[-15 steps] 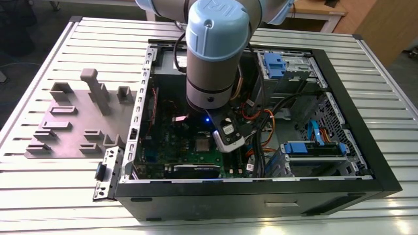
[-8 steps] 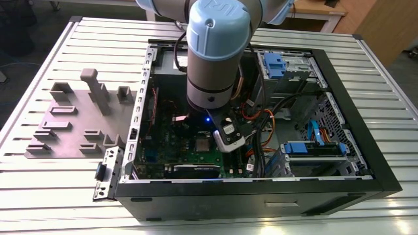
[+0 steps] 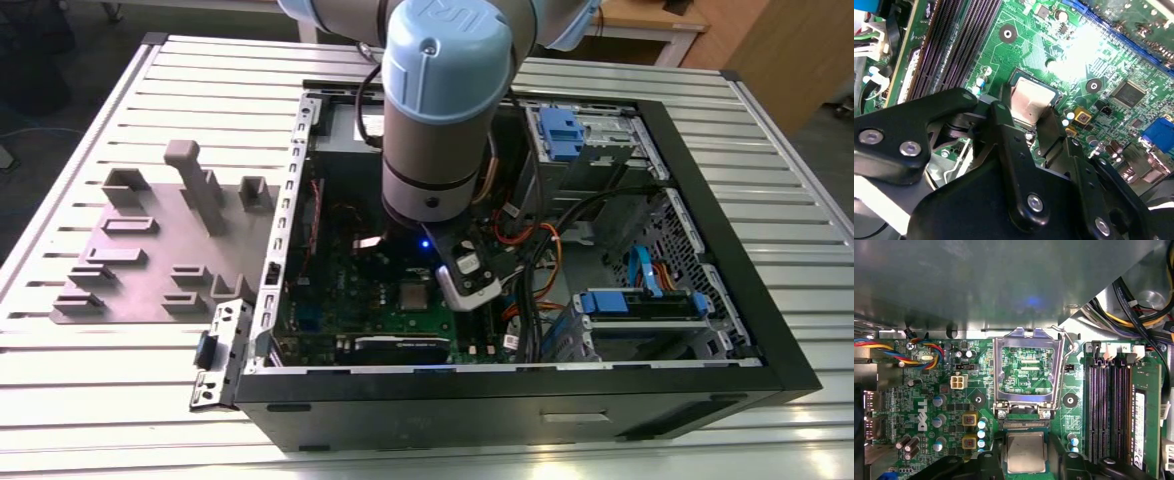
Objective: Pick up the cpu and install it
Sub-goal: 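Place the cpu into insertion slot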
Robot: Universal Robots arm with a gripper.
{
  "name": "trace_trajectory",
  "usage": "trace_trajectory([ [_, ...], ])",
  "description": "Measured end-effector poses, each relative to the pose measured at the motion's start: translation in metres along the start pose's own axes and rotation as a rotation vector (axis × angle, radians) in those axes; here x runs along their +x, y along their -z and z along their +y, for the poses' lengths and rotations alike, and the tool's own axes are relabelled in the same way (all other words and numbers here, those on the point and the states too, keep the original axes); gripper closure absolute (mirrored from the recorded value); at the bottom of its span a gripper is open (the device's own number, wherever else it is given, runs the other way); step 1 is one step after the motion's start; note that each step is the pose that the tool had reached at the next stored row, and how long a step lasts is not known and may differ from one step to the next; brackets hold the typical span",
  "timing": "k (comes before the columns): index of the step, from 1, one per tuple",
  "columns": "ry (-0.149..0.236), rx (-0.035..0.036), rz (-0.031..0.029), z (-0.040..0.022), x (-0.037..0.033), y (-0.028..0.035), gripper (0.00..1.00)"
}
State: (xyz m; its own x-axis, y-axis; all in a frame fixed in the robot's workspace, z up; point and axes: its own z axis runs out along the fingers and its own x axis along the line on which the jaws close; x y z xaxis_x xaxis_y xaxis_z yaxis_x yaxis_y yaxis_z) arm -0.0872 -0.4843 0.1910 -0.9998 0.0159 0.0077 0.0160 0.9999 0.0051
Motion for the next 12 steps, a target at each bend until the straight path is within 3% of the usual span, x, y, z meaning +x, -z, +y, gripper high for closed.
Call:
trace_trajectory([
  [5,0.000,-0.0006,-0.0001,0.0001,-0.0001,0.0008,0.56],
  [8,0.000,0.0000,0.0014,0.0001,0.0000,0.0074,0.56],
  [12,-0.004,-0.0022,0.0016,0.0001,-0.0002,0.0065,0.56],
])
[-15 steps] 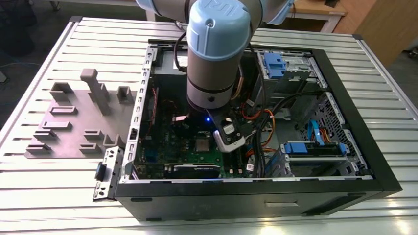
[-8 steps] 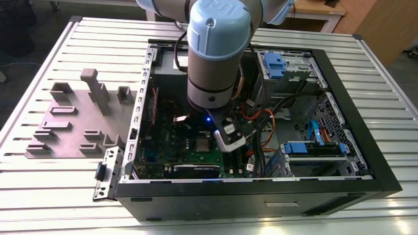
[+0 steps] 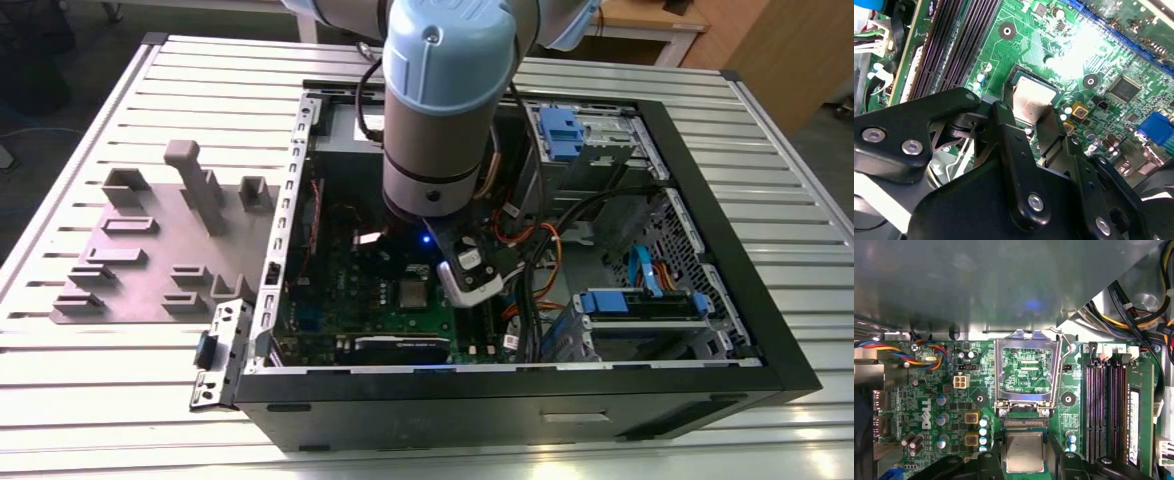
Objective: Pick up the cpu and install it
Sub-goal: 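Place the cpu into insertion slot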
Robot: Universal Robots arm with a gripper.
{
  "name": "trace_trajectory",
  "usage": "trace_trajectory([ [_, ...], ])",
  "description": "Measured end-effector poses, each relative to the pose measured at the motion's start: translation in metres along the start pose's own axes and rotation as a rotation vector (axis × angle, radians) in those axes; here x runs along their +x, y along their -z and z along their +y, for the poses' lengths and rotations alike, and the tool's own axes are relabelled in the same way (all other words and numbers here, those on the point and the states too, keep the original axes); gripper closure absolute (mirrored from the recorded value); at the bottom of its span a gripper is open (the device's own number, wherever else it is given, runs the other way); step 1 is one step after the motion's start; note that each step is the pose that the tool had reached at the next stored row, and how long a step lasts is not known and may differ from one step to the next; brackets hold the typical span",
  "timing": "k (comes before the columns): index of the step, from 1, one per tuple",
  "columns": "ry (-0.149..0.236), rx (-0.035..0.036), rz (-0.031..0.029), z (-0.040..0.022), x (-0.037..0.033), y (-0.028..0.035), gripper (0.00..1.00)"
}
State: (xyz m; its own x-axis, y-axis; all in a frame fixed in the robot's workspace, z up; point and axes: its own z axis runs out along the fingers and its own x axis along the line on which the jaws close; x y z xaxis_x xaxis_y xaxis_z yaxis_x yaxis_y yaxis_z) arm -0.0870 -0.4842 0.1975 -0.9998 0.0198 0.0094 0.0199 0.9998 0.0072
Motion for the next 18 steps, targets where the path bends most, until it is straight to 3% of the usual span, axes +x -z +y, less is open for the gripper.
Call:
trace_trajectory([
  [15,-0.002,-0.0022,0.0001,0.0001,-0.0035,-0.0009,0.56],
  [18,-0.002,-0.0022,0.0002,0.0001,-0.0023,0.0016,0.56],
])
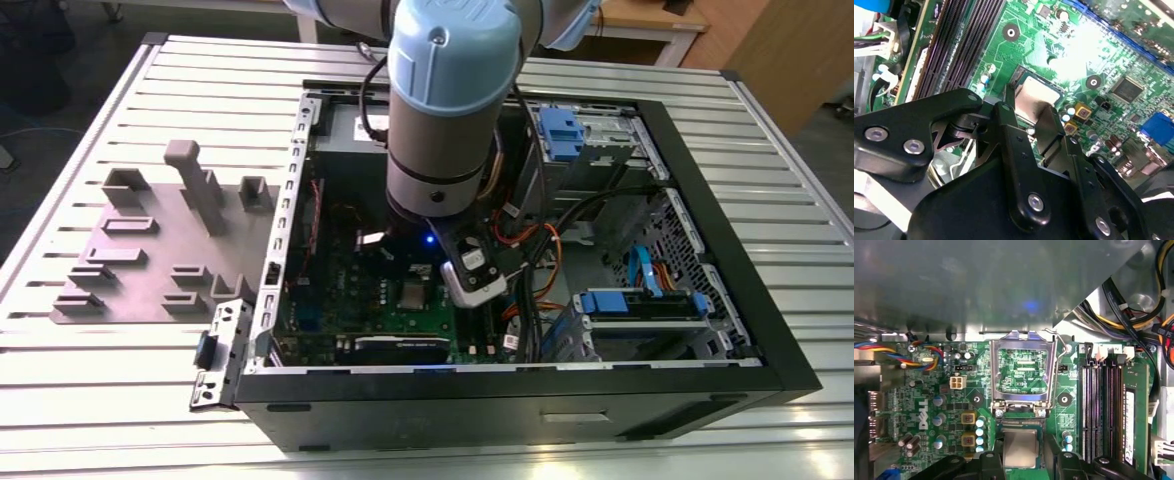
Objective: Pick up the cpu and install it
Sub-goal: 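Place the cpu into insertion slot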
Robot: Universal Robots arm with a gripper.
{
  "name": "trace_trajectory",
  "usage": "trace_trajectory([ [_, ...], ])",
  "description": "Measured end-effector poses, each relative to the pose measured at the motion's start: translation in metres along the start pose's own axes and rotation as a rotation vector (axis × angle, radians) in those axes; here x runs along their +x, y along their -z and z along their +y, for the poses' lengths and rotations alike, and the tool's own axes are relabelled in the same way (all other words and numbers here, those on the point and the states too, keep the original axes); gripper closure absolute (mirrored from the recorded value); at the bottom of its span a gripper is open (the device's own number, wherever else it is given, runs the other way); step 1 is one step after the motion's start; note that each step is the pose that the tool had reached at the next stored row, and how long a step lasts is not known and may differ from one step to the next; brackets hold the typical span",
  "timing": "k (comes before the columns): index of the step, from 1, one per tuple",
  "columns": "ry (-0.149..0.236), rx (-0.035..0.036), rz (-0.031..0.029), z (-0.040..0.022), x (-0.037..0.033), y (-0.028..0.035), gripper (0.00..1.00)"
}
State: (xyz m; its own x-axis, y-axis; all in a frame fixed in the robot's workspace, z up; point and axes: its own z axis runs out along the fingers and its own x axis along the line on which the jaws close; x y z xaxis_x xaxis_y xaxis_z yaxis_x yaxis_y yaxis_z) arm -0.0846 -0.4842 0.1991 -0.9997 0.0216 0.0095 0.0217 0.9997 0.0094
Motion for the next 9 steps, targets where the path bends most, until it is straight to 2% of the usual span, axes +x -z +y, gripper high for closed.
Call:
trace_trajectory([
  [2,0.000,-0.0006,0.0000,0.0000,0.0020,0.0019,0.56],
  [9,0.000,-0.0025,0.0001,-0.0001,0.0035,0.0017,0.55],
])
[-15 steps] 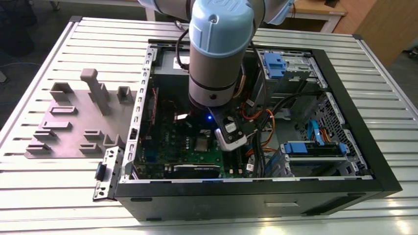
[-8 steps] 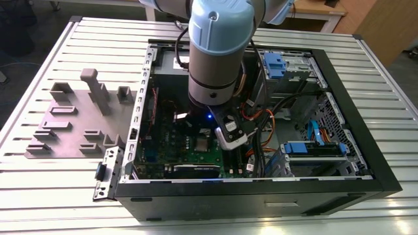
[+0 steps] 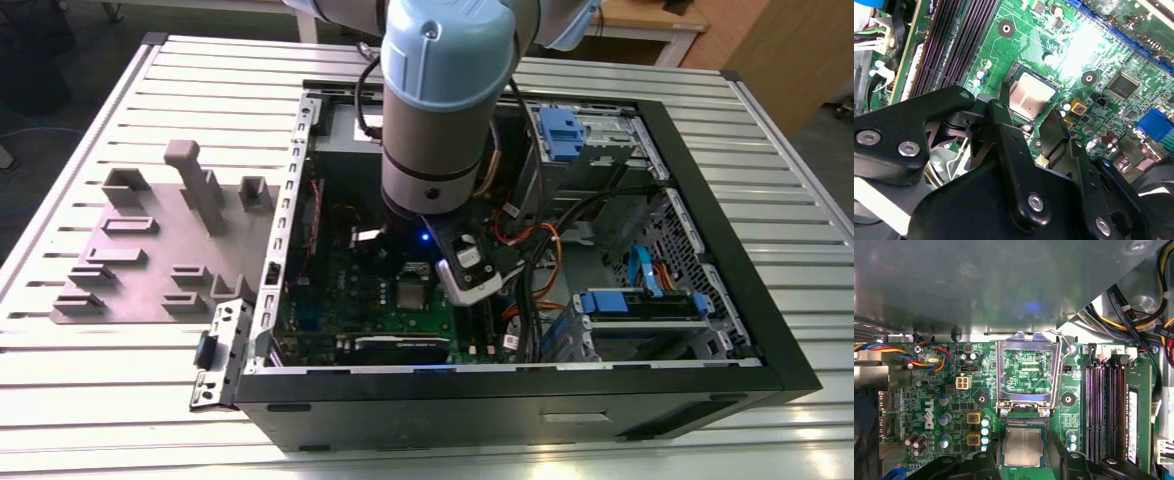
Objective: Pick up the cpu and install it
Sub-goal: 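Place the cpu into insertion slot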
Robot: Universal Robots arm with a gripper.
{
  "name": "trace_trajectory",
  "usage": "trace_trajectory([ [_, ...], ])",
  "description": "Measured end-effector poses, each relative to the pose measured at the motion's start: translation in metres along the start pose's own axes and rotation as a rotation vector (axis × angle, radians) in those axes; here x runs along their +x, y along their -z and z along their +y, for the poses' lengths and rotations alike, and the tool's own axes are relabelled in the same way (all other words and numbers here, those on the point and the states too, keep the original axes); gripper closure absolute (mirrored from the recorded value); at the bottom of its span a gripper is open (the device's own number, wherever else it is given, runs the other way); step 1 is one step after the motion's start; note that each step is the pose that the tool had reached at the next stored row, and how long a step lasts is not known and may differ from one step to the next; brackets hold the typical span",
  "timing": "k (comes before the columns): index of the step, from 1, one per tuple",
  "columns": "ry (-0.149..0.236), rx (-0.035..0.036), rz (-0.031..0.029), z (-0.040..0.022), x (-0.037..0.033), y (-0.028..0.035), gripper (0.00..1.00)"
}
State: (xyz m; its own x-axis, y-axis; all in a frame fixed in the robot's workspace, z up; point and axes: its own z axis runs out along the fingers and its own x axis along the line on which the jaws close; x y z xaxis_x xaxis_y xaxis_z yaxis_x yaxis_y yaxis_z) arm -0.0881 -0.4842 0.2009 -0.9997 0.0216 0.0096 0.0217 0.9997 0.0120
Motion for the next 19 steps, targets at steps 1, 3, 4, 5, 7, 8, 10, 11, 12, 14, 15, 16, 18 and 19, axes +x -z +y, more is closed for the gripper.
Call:
trace_trajectory([
  [1,0.000,-0.0005,0.0000,0.0000,0.0000,-0.0004,0.49],
  [3,0.000,-0.0028,0.0000,0.0000,0.0001,-0.0017,0.49],
  [4,0.000,-0.0047,0.0001,0.0000,0.0000,-0.0023,0.49],
  [5,0.000,-0.0069,0.0001,0.0000,0.0000,-0.0029,0.49],
  [7,0.000,-0.0097,0.0001,0.0000,0.0000,-0.0040,0.49],
  [8,0.000,-0.0106,0.0001,0.0000,0.0000,-0.0046,0.49],
  [10,0.000,-0.0114,0.0001,0.0000,0.0000,-0.0061,0.49],
  [11,0.000,-0.0113,0.0002,-0.0001,0.0001,-0.0066,0.49],
  [12,0.000,-0.0112,0.0002,-0.0001,0.0002,-0.0068,0.49],
  [14,0.000,-0.0113,0.0002,-0.0001,0.0005,-0.0071,0.49],
  [15,0.000,-0.0114,0.0002,-0.0001,0.0009,-0.0074,0.49],
  [16,0.000,-0.0115,0.0001,-0.0001,0.0009,-0.0079,0.49],
  [18,0.000,-0.0113,0.0002,-0.0002,0.0010,-0.0090,0.49],
  [19,0.000,-0.0113,0.0002,-0.0002,0.0010,-0.0094,0.49],
])
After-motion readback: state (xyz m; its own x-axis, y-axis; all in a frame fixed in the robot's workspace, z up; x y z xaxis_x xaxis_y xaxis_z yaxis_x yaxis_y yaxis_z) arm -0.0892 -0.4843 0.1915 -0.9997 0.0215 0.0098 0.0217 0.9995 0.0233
